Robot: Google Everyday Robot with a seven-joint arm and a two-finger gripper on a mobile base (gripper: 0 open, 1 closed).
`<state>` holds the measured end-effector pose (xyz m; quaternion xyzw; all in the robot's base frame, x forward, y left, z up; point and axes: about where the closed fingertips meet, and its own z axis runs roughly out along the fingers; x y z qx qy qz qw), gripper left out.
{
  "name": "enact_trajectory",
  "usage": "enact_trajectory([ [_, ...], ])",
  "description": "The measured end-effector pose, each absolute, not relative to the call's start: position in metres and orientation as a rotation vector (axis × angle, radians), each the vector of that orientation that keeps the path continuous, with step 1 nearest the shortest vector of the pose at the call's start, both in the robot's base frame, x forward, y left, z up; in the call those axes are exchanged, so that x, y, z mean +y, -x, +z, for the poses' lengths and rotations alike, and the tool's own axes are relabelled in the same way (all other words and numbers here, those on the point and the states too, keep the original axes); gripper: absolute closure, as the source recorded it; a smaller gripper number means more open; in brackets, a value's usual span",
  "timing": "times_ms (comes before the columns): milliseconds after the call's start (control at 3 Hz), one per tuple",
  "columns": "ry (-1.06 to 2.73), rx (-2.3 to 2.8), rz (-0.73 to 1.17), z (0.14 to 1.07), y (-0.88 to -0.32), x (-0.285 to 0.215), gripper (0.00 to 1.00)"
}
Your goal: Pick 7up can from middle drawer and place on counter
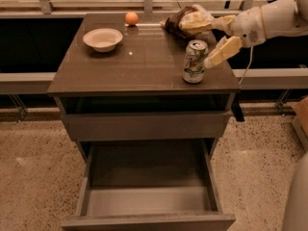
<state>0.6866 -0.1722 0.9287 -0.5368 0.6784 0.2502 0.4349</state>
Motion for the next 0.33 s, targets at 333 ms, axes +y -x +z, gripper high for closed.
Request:
enact_trajectory([
  [333, 1.382, 1.641, 0.442, 0.9453, -0.6727, -0.2078, 0.0],
])
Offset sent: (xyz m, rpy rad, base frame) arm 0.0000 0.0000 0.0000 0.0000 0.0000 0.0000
